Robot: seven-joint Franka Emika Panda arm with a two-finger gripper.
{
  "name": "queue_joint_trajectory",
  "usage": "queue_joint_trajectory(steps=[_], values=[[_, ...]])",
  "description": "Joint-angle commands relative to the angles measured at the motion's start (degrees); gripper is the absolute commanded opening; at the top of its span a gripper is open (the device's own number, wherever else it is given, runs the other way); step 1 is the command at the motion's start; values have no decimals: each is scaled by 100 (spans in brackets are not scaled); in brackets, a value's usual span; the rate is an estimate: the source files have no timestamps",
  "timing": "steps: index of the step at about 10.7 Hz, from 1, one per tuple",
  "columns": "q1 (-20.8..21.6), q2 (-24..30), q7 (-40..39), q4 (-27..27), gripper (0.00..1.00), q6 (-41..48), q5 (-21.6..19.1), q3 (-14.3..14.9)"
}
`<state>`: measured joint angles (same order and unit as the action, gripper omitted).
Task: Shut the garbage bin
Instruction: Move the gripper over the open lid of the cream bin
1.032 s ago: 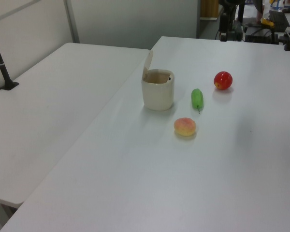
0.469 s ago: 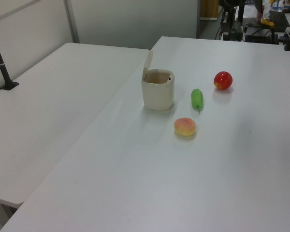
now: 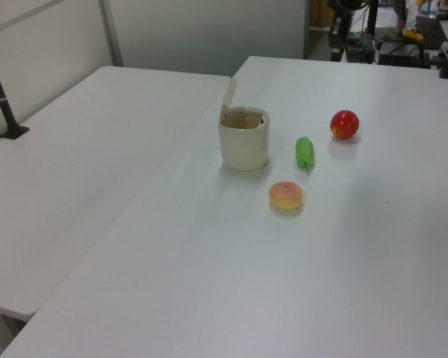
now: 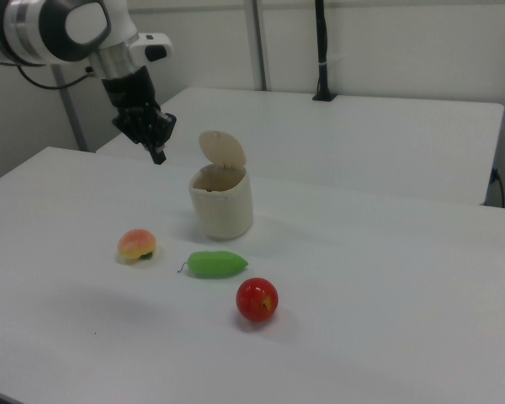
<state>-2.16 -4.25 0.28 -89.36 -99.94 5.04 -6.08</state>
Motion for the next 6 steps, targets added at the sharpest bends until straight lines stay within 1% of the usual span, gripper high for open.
queue_joint_trajectory(steps=[1,6], values=[[32,-399,-2,182,0,-1242,-99,19],[23,-1164,156,182,0,-3949,-73,19]])
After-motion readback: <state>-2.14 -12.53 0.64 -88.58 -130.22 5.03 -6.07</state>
